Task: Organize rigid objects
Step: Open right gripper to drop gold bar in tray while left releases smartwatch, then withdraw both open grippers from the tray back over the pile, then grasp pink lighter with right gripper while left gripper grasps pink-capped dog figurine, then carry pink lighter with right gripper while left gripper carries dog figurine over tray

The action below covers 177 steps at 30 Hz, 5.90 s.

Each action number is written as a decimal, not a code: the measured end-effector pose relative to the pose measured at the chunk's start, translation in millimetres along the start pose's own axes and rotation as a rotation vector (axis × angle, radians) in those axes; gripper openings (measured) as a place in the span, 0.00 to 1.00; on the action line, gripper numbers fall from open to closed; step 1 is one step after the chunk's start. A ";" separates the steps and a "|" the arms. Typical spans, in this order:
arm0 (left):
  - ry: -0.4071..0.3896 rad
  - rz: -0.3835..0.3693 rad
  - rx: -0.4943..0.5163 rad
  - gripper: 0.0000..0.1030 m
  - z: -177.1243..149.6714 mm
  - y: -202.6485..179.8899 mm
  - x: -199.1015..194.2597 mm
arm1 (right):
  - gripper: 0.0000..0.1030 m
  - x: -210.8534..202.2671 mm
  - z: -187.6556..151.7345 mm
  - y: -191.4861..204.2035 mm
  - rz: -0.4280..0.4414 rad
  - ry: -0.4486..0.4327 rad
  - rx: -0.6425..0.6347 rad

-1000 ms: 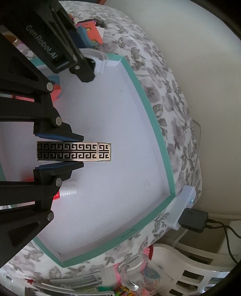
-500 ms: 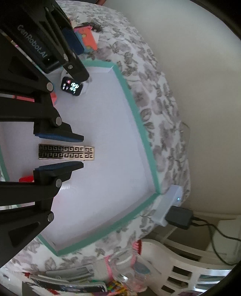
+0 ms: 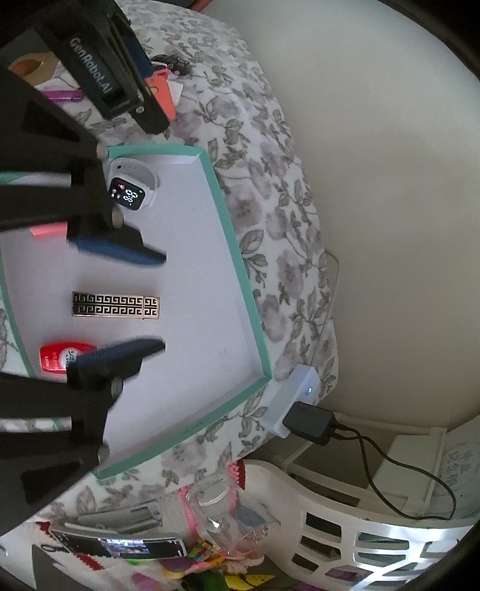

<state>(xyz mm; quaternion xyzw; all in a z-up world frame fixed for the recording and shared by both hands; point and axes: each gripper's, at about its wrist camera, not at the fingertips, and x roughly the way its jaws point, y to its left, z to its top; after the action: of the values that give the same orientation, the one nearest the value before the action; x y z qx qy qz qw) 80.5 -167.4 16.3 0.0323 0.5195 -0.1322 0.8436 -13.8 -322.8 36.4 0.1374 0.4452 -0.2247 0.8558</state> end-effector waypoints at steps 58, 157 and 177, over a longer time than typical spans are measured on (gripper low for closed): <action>0.219 0.302 -0.412 0.93 -25.2 237.7 11.3 | 1.00 33.6 -98.4 214.5 0.315 0.226 -0.414; -0.059 0.052 -0.405 0.30 13.8 167.0 -60.3 | 0.20 14.9 -26.7 82.0 0.245 0.111 -0.112; 0.048 -0.082 -0.093 0.30 -2.8 14.2 -33.0 | 0.20 35.9 -18.7 -25.8 -0.010 0.125 0.062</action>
<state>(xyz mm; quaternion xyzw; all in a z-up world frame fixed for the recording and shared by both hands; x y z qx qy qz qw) 67.6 -146.9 43.0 -0.0250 0.5458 -0.1417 0.8254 -21.9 -346.3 -4.6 0.1753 0.4911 -0.2338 0.8206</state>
